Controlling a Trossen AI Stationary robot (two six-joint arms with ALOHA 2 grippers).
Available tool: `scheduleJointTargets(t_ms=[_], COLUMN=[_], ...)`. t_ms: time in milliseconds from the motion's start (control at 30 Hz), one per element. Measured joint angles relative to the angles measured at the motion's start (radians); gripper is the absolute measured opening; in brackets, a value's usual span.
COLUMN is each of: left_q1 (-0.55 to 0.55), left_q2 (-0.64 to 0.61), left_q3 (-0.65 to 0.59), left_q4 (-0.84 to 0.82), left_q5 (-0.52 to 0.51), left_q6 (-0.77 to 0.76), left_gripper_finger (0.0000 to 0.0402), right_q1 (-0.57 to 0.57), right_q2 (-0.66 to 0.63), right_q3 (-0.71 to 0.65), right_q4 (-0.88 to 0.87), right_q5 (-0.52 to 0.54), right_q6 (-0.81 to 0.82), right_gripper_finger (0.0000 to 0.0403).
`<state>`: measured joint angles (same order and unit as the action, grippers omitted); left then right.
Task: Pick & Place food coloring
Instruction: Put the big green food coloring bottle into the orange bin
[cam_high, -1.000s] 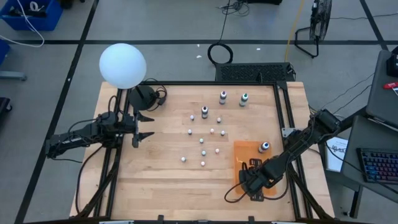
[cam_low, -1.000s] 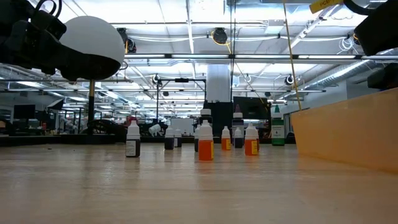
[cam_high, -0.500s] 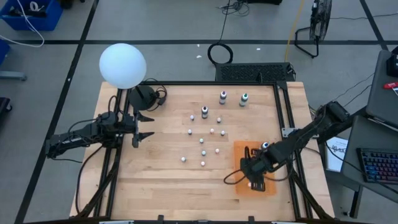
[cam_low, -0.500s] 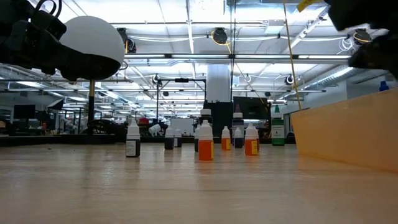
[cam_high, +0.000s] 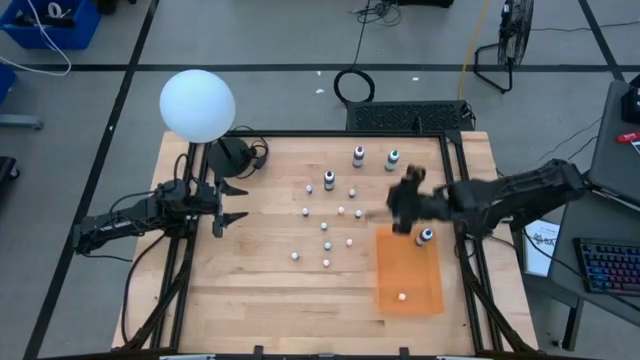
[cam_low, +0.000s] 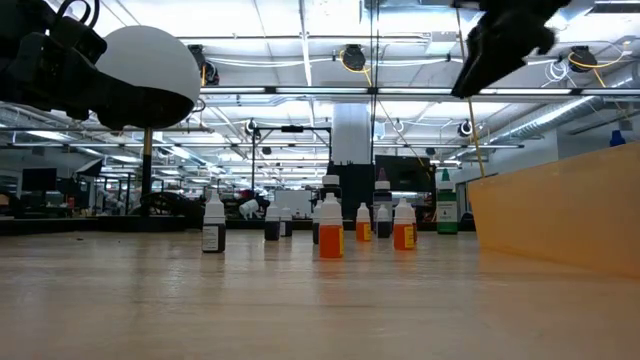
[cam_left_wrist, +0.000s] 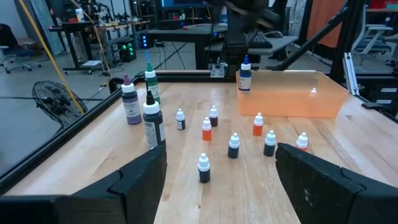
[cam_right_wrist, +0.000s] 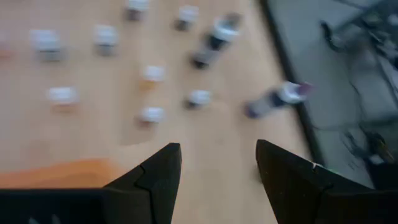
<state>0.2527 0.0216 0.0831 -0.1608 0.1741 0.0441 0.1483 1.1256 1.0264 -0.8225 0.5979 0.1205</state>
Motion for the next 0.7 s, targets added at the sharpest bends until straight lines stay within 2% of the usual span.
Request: scheduleJointTargets(t_ms=[67, 233, 367, 500, 700], left_q1=[0.0, 0.0, 0.0, 0.0, 0.0], left_q2=[0.0, 0.0, 0.0, 0.0, 0.0], left_q3=[0.0, 0.0, 0.0, 0.0, 0.0], left_q4=[0.0, 0.0, 0.0, 0.0, 0.0], left_q5=[0.0, 0.0, 0.0, 0.0, 0.0], left_q6=[0.0, 0.0, 0.0, 0.0, 0.0], left_gripper_finger=[0.0299, 0.0299, 0.0299, 0.0299, 0.0299], right_q1=[-0.136, -0.49, -0.688, -0.793, -0.823], right_q2=[-0.018, -0.012, 0.032, 0.101, 0.228], right_q3=[0.001, 0.03, 0.046, 0.047, 0.047], right_q4=[0.023, 0.042, 0.07, 0.074, 0.138], right_q5=[-0.059, -0.325, -0.443, -0.525, -0.524], right_q6=[-0.042, -0.14, -0.191, -0.213, -0.248], right_gripper_finger=[0.0196, 0.0196, 0.0196, 0.0196, 0.0196])
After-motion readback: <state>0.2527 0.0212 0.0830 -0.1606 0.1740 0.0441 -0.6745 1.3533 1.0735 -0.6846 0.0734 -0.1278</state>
